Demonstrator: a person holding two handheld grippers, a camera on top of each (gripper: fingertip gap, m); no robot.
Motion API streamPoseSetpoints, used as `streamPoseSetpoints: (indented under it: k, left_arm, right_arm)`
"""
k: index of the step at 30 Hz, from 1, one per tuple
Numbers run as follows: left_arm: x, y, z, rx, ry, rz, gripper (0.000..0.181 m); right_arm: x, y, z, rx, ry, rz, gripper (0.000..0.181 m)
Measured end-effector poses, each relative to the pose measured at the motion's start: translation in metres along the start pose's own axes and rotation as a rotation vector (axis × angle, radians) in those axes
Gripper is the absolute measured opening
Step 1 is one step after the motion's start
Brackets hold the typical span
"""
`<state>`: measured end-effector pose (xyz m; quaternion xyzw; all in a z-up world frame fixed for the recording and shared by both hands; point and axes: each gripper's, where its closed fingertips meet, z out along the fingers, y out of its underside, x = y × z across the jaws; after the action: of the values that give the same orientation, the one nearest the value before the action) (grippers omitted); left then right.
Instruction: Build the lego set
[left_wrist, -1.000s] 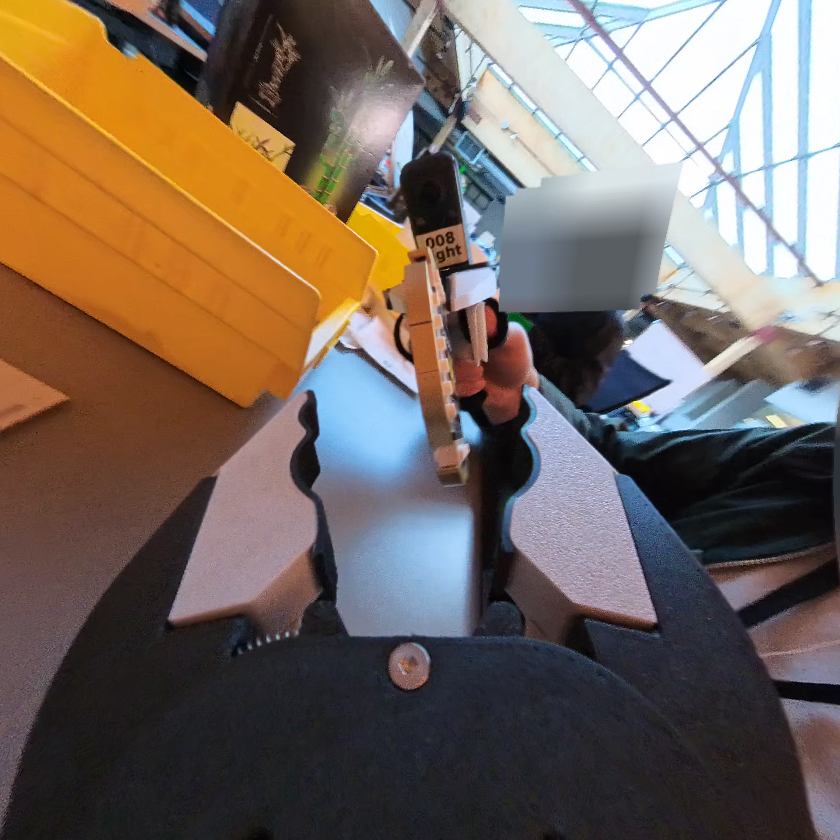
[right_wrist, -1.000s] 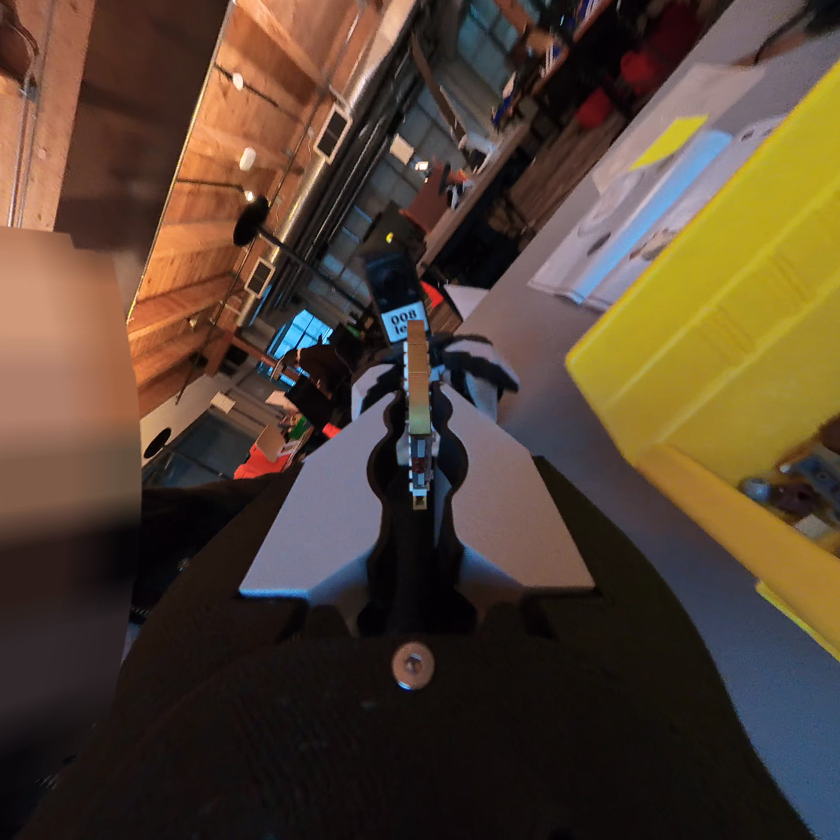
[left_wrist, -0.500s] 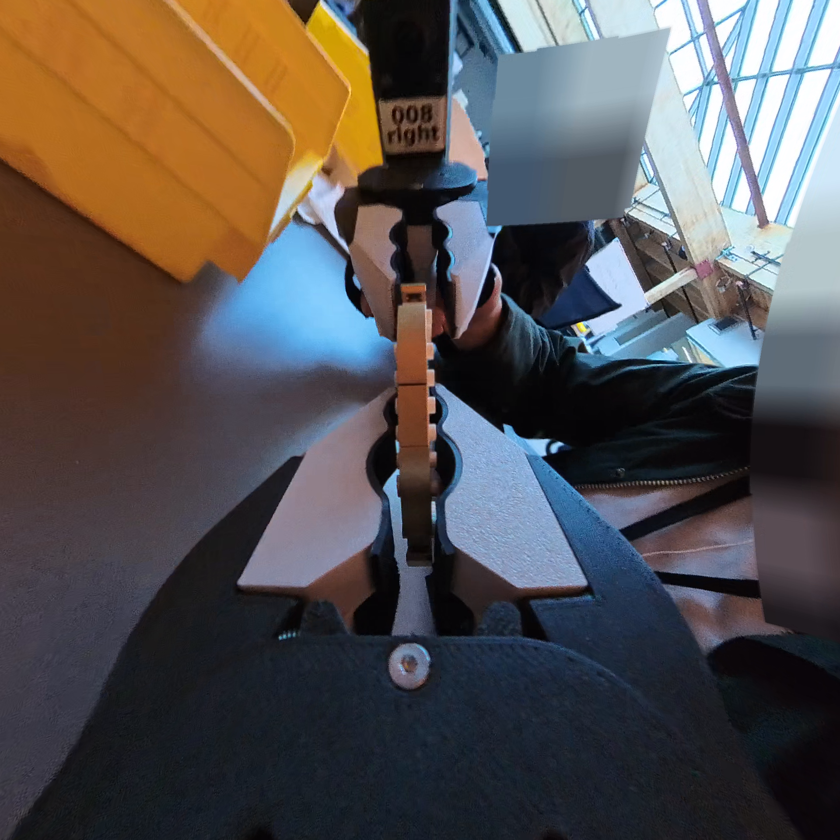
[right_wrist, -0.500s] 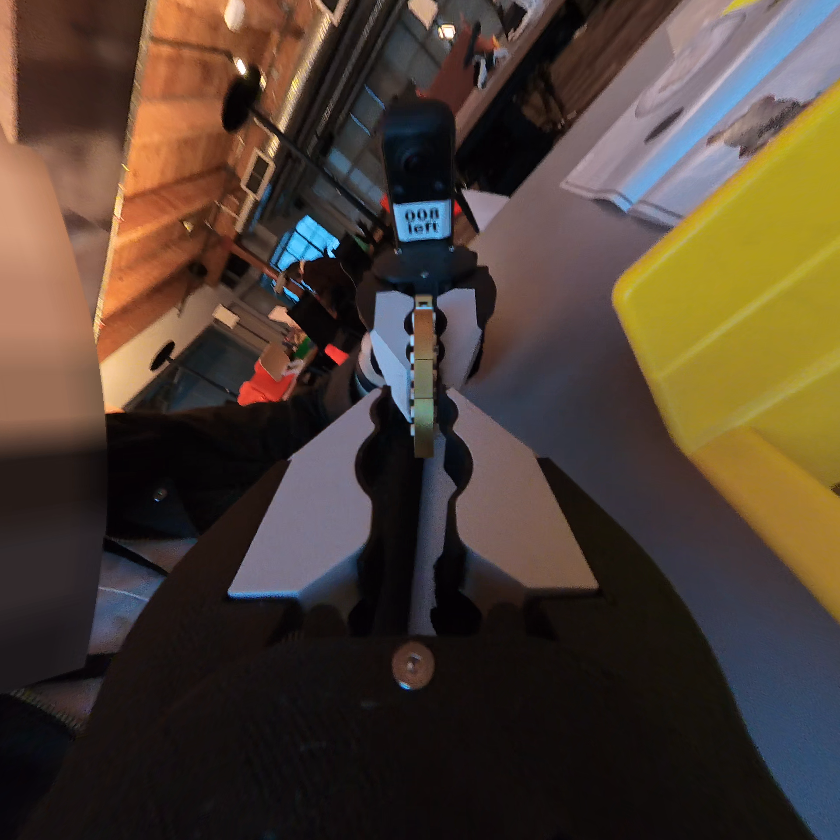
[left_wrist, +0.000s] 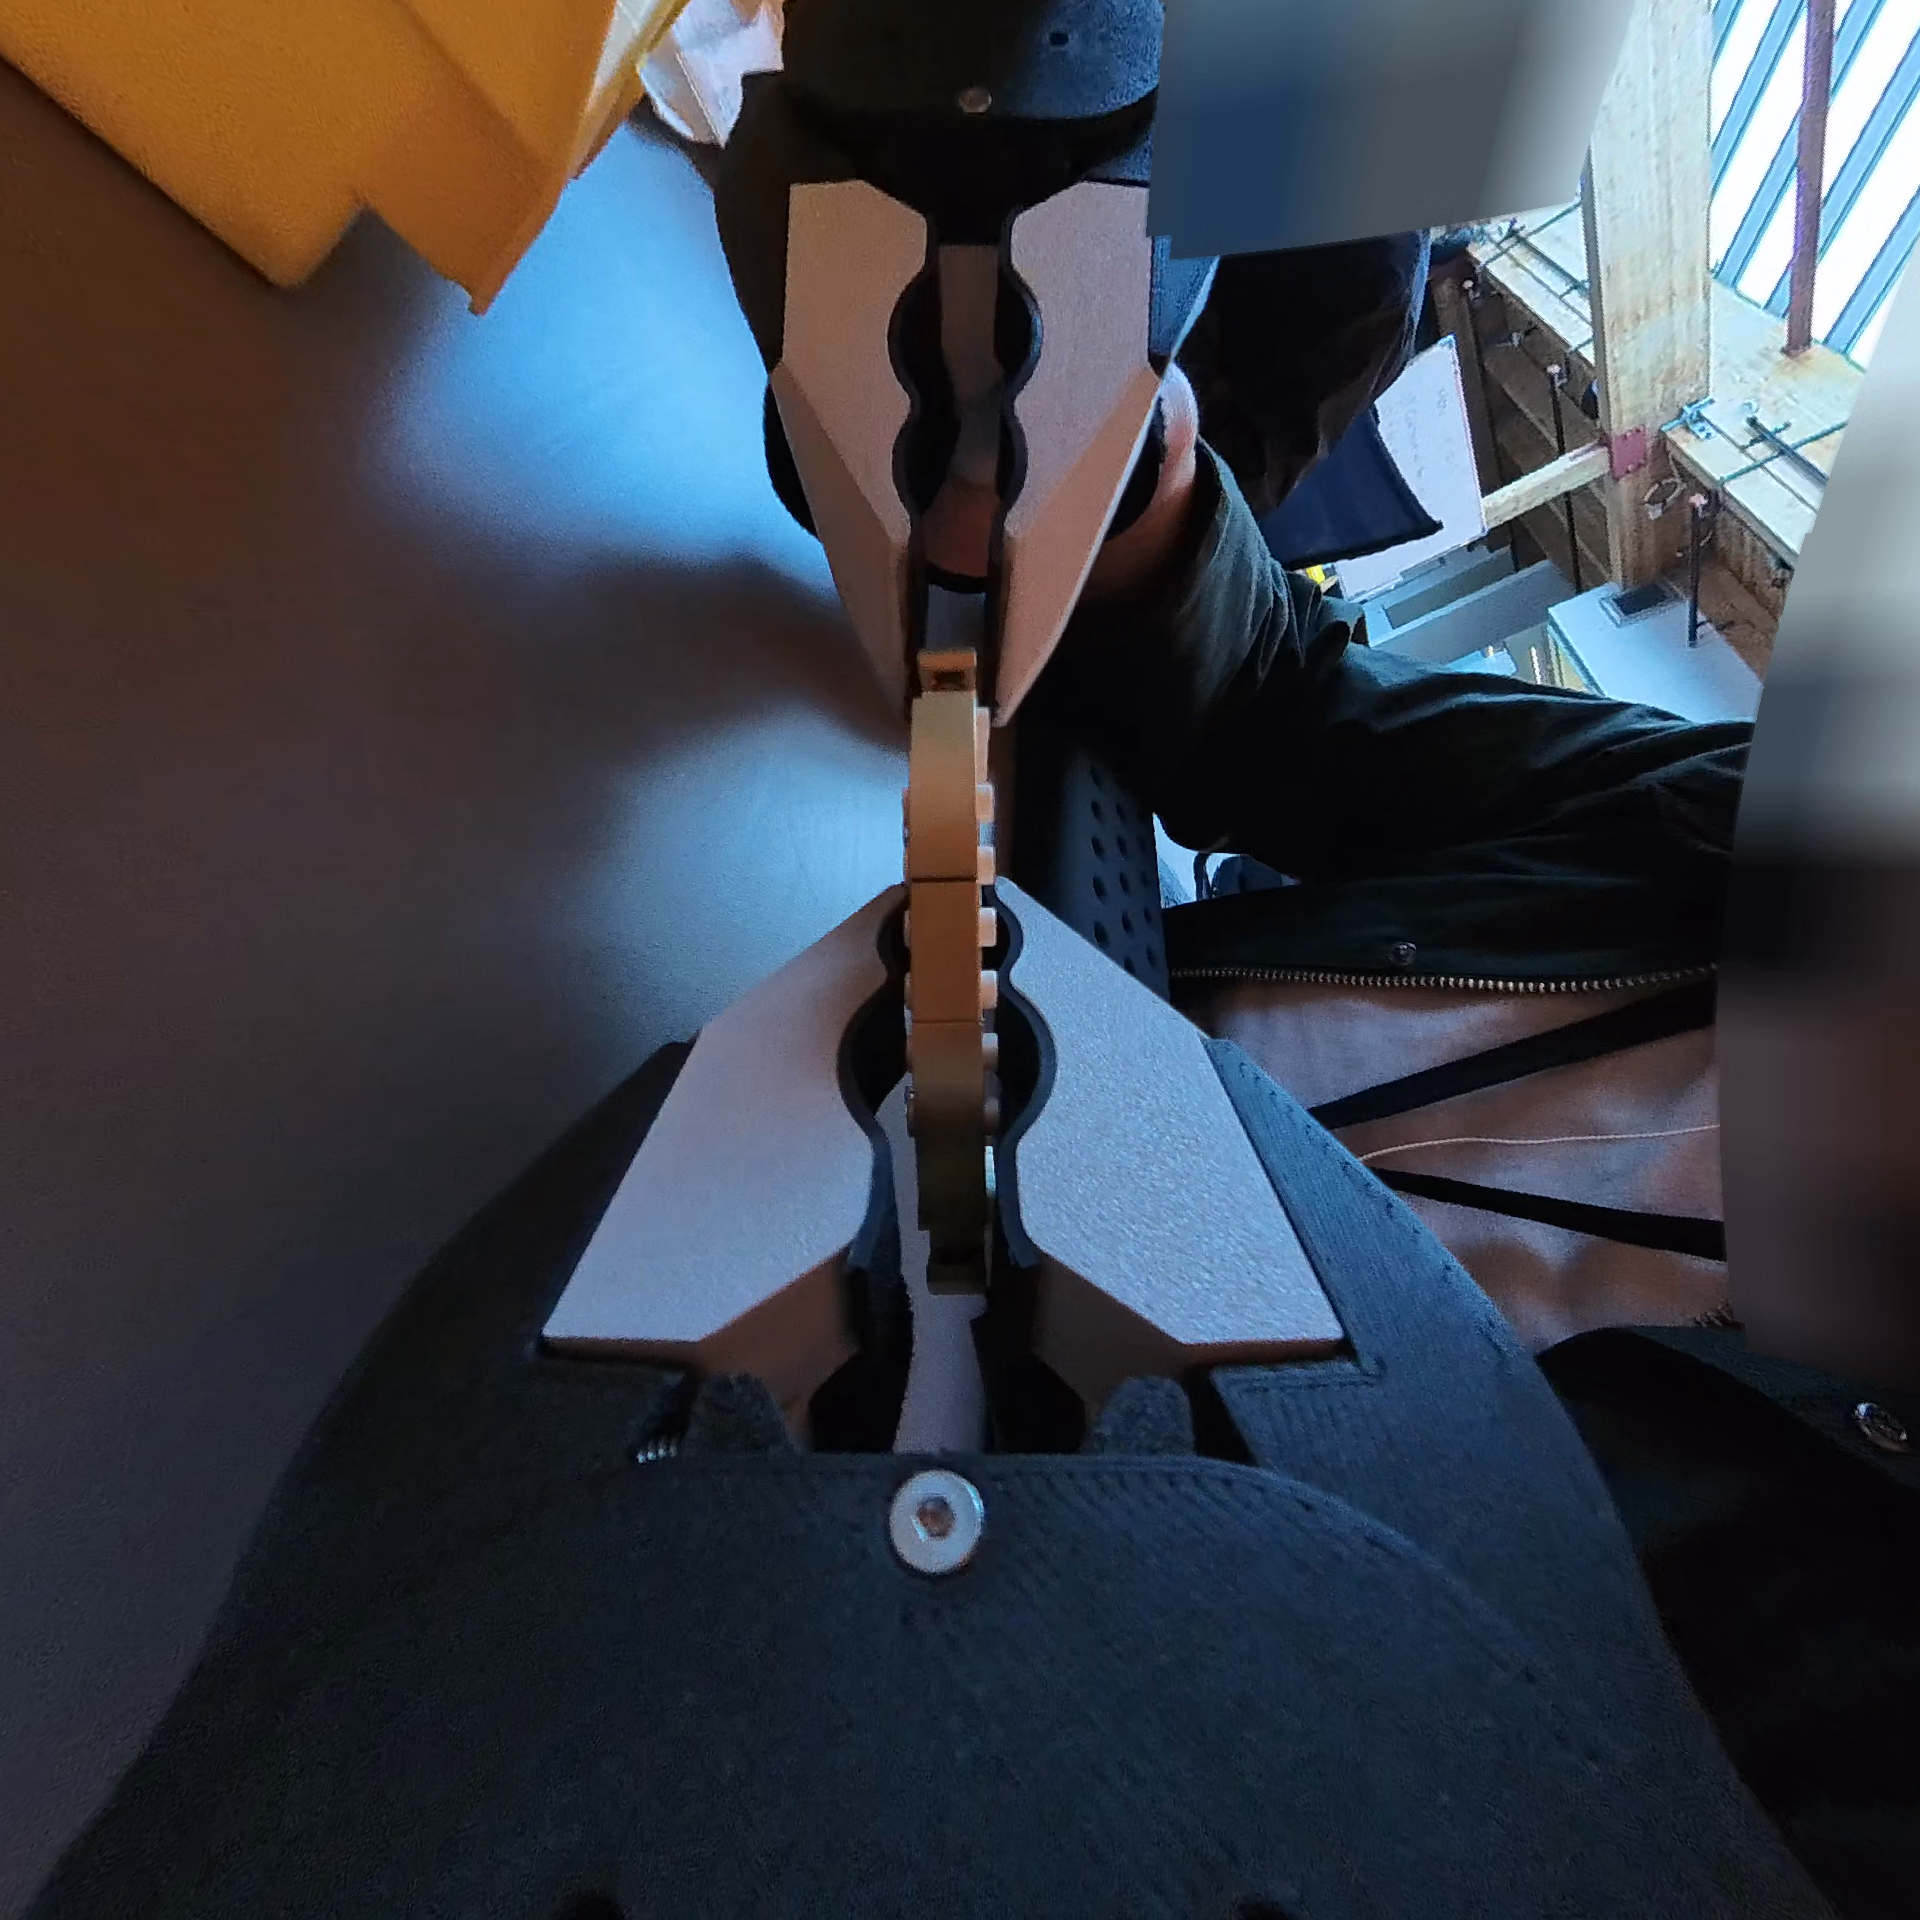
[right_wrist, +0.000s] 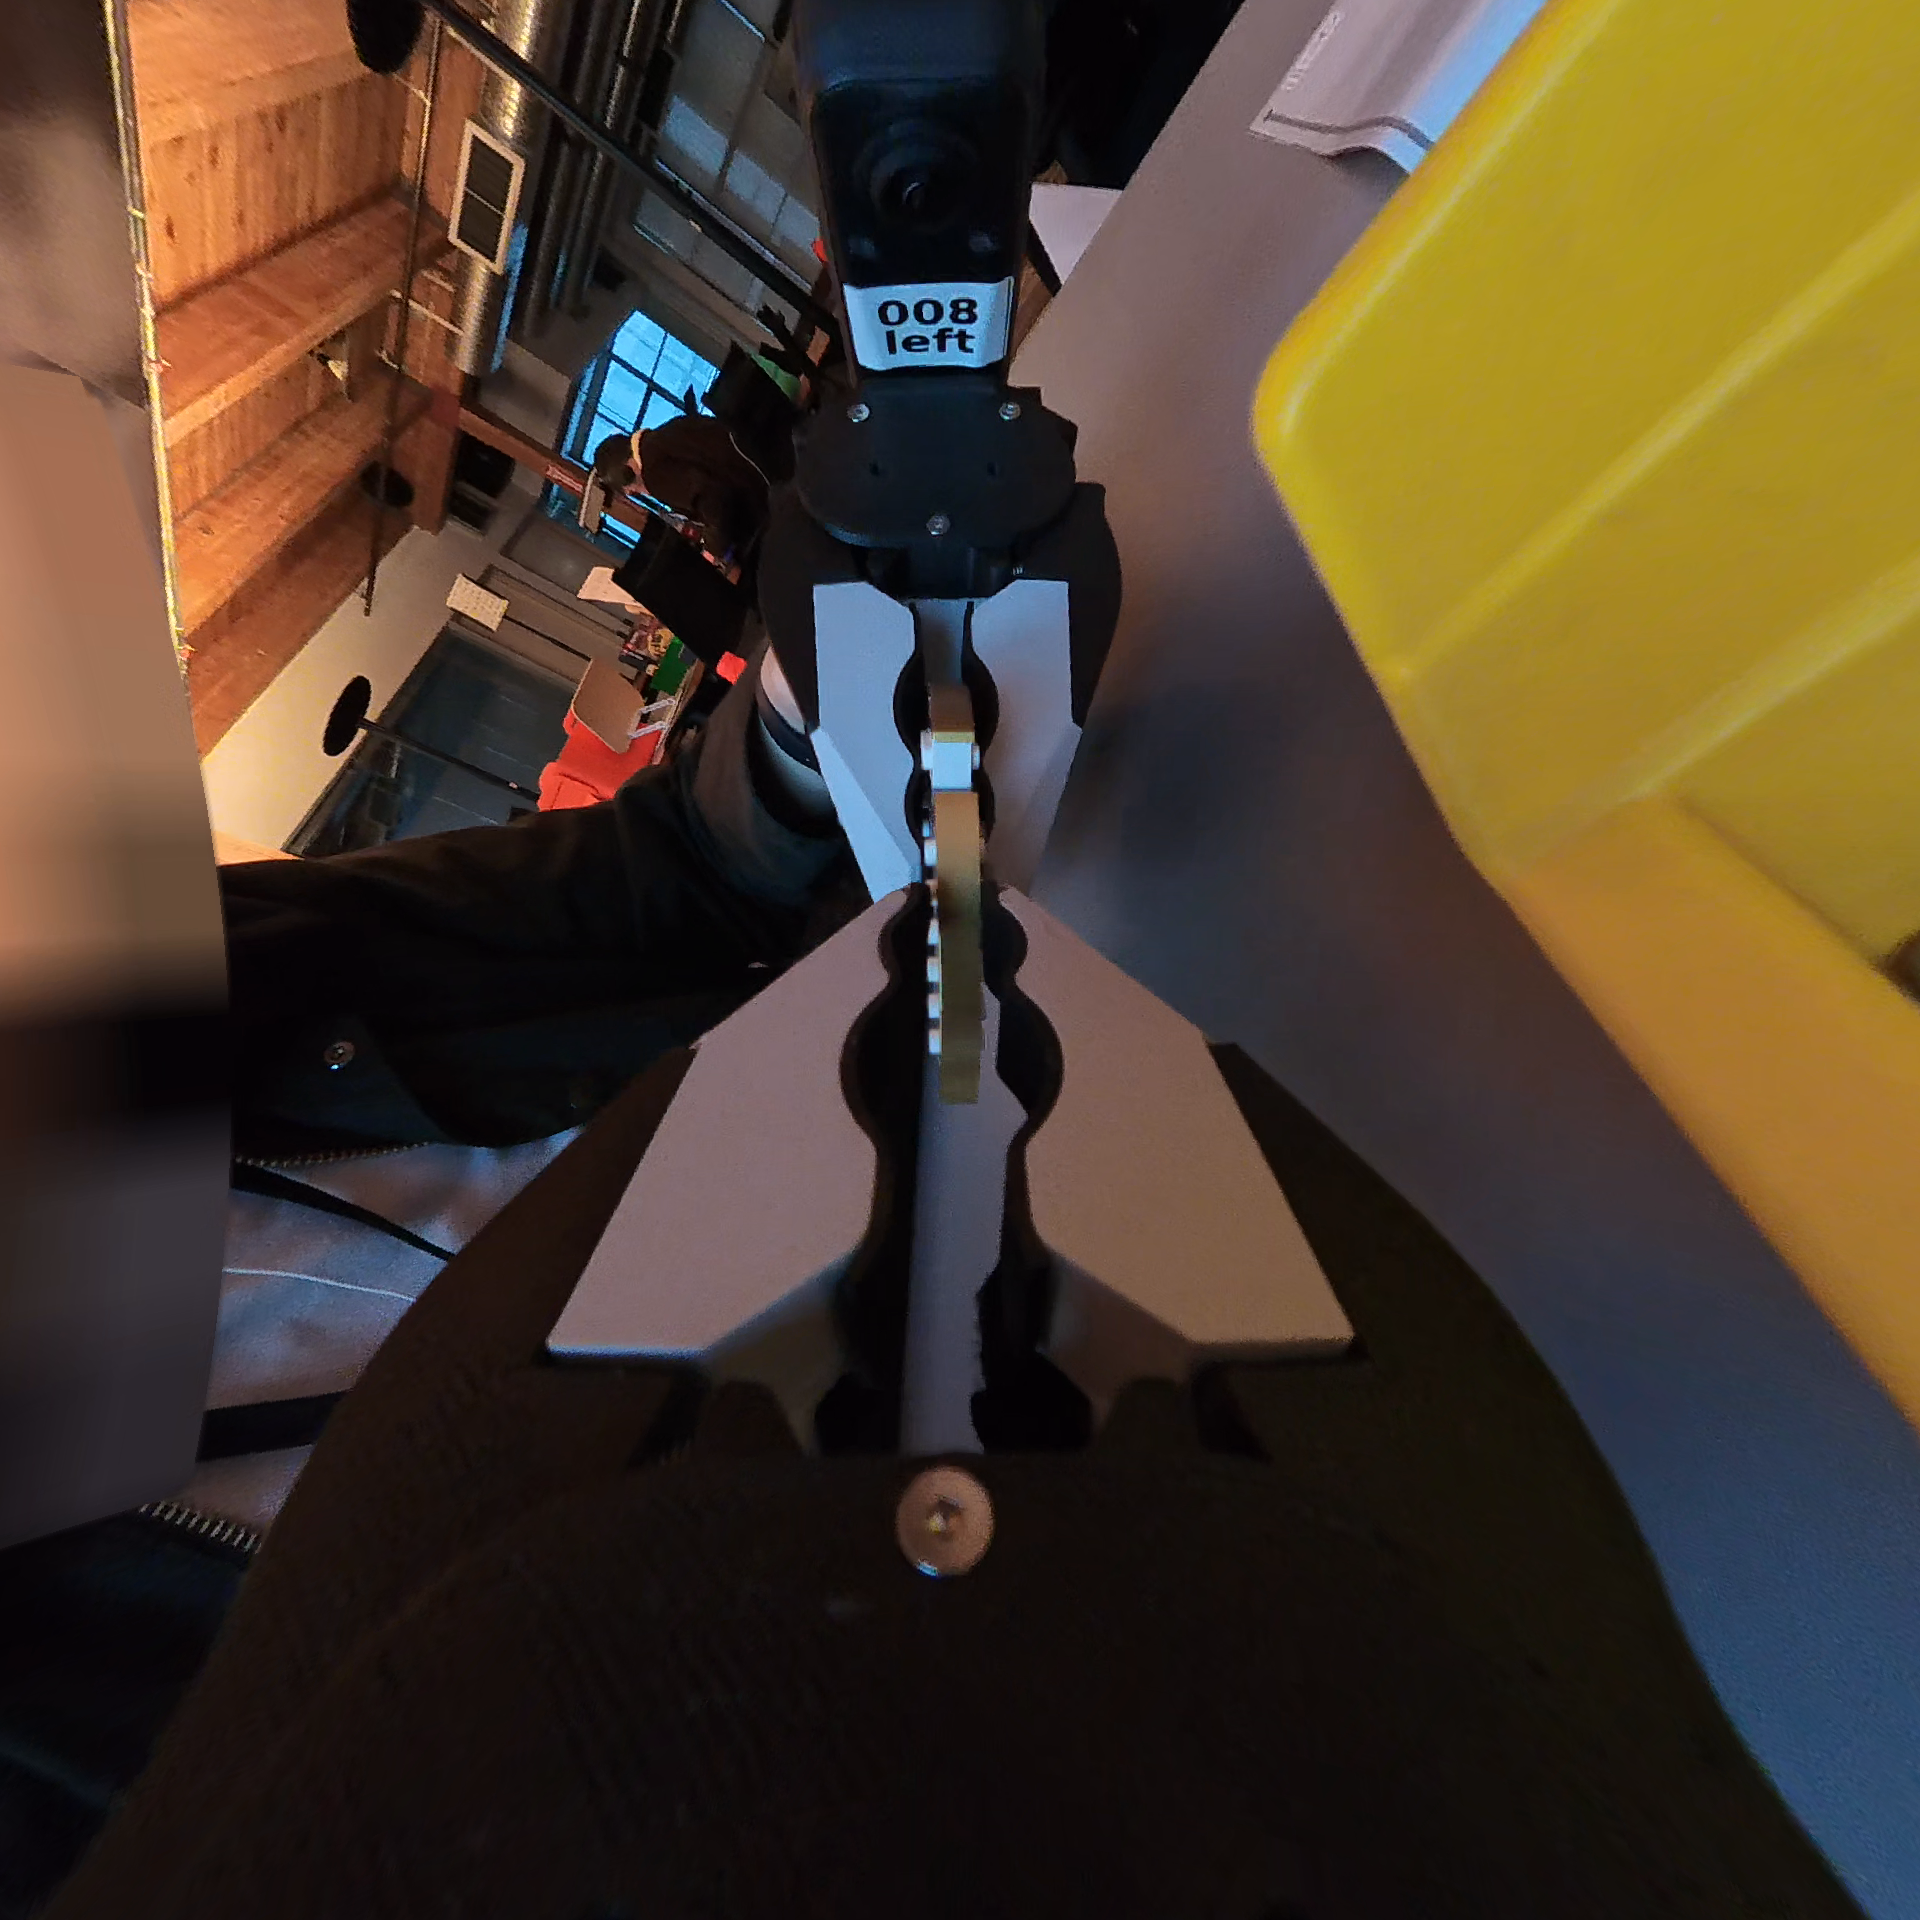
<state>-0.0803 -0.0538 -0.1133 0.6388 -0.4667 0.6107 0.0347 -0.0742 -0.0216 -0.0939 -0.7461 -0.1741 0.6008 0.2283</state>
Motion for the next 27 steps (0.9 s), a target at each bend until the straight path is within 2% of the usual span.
streamPoseSetpoints:
  k: [12, 18, 27]
  left_arm:
    - [0.004, 0.005, 0.003, -0.037, 0.011, 0.031, 0.009]
    - [0.012, -0.004, 0.0, 0.011, 0.046, 0.033, 0.009]
    - [0.019, -0.004, 0.003, 0.008, 0.058, 0.059, 0.009]
  right_arm:
    - [-0.005, 0.002, -0.002, -0.013, -0.028, 0.021, 0.005]
    - [-0.011, -0.003, -0.008, 0.005, -0.028, 0.045, 0.004]
    - [-0.019, -0.002, -0.011, -0.017, -0.016, 0.027, 0.004]
